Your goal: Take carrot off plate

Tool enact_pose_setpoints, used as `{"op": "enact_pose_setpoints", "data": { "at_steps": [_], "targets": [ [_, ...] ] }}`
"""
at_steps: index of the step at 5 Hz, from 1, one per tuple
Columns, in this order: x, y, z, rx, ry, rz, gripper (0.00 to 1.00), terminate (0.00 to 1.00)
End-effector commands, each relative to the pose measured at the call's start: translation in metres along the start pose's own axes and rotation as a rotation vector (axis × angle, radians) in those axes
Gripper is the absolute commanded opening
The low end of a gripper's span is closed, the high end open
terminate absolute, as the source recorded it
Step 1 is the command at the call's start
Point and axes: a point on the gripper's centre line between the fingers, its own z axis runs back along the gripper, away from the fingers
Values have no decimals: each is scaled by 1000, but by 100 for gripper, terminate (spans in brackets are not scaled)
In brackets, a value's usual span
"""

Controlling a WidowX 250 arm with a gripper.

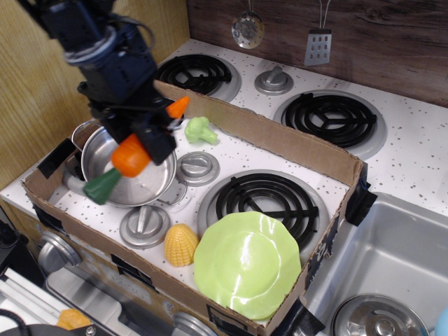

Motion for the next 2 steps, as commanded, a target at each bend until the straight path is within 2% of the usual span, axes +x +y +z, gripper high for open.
{"op": "enact_pose_setpoints", "data": {
  "at_steps": [1, 2],
  "targets": [
    [10, -9, -3, 35, -65, -438, 0, 0],
    [-2, -12, -5, 59, -11, -704, 0, 0]
  ]
}}
